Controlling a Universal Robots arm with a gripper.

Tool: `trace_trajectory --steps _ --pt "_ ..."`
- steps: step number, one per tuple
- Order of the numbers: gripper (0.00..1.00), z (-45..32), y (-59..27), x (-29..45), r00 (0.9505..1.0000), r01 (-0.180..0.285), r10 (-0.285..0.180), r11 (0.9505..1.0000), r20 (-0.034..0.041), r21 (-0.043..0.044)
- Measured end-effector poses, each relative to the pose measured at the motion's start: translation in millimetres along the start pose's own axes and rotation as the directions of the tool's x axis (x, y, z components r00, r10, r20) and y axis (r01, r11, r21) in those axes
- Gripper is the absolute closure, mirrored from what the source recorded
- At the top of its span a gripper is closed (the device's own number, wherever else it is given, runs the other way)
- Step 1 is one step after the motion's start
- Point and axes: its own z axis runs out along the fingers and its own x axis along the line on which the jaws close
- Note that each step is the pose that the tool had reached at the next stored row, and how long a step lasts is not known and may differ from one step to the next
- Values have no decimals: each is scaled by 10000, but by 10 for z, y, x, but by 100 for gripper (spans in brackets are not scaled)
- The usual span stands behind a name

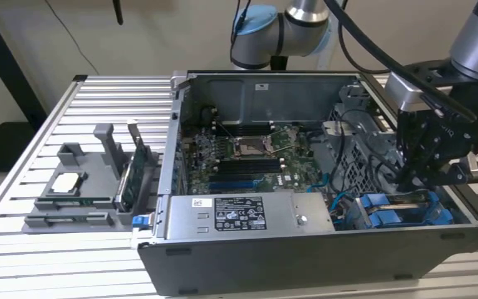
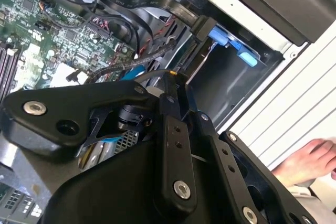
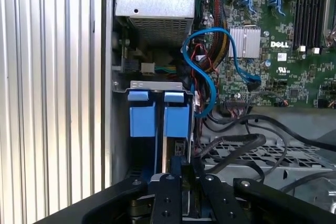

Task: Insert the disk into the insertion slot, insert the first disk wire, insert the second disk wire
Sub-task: 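Insert the first disk wire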

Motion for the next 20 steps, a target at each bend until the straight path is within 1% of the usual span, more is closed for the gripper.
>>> trace_trajectory --steps 2,6,7,12,13,20 --pt "81 6 0 2 10000 0 0 10000 -1 63" --pt "81 19 0 29 10000 -1 1 9997 -3 242" --pt "81 22 1 36 10000 -1 1 9996 -5 297" --pt "81 36 2 82 10000 -3 4 9980 -9 625" --pt "81 38 2 89 10000 -4 4 9978 -10 665" --pt "81 38 2 93 10000 -3 4 9977 -9 673"
